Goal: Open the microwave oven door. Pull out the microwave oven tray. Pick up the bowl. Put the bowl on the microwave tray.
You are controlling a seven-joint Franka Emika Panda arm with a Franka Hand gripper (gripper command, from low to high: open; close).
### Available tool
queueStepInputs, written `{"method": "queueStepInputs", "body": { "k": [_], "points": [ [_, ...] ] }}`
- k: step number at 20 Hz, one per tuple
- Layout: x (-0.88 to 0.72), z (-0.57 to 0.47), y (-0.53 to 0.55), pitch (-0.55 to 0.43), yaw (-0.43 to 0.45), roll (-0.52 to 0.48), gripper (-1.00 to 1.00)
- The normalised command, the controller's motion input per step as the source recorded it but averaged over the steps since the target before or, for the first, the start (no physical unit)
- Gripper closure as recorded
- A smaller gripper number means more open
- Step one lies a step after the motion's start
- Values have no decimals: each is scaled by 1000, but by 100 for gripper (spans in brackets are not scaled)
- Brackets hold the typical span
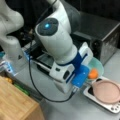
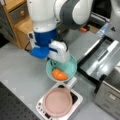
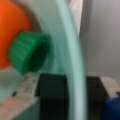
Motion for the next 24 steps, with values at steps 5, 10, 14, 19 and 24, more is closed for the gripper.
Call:
{"method": "queueStepInputs", "body": {
  "k": [5, 10, 14, 19, 24],
  "points": [
    [-361, -68, 257, -43, -137, 40, 100],
    [-378, -104, 263, -68, -186, 74, 100],
    [-351, -101, 201, -73, -209, 134, 100],
    [-495, -101, 237, -75, -207, 152, 100],
    [-532, -72, 265, -87, -192, 114, 100]
  ]
}}
